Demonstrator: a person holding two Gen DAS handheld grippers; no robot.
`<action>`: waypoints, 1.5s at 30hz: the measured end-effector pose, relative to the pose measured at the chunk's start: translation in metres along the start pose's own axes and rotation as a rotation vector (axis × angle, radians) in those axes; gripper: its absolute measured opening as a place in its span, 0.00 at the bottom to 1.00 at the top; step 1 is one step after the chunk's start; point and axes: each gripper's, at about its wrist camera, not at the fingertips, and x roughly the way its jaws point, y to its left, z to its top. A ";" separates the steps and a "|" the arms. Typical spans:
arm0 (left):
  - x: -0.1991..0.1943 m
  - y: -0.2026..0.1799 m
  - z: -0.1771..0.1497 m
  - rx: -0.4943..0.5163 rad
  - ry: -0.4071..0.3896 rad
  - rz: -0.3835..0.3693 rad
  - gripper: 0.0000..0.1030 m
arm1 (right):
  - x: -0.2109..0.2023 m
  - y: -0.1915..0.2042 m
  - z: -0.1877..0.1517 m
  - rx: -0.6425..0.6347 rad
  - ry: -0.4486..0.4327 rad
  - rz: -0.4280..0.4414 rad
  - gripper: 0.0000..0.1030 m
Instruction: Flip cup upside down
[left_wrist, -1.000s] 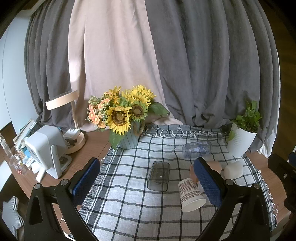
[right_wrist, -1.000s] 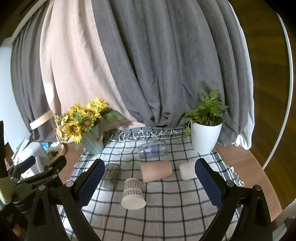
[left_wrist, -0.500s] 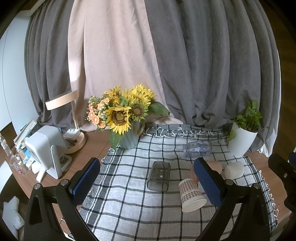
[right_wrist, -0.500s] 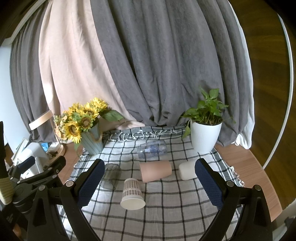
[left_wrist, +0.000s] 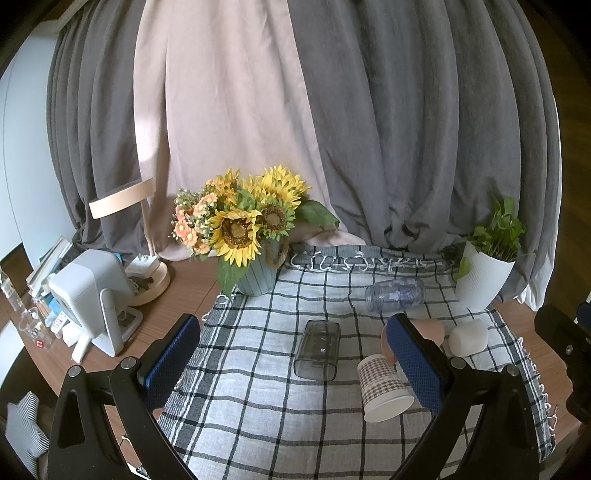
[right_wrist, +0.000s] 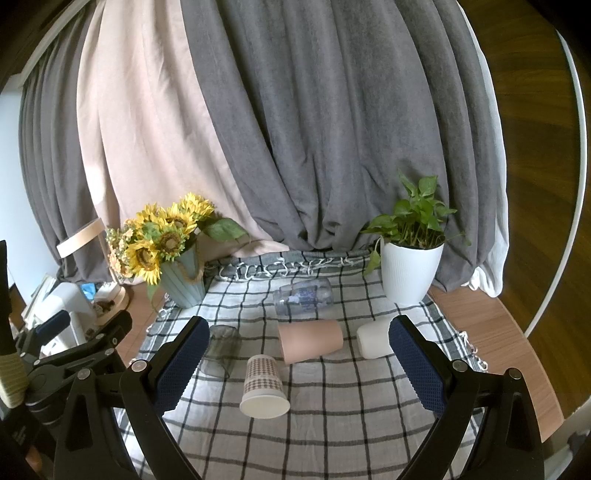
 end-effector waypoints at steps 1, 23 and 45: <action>0.001 0.000 0.000 0.001 0.001 0.000 1.00 | 0.001 0.000 0.000 0.000 0.000 0.000 0.95; 0.078 0.069 -0.017 -0.022 0.192 0.141 1.00 | 0.113 0.070 -0.009 -0.061 0.241 0.102 0.95; 0.223 0.124 -0.036 0.013 0.472 0.090 1.00 | 0.322 0.154 -0.048 -0.052 0.725 0.021 0.88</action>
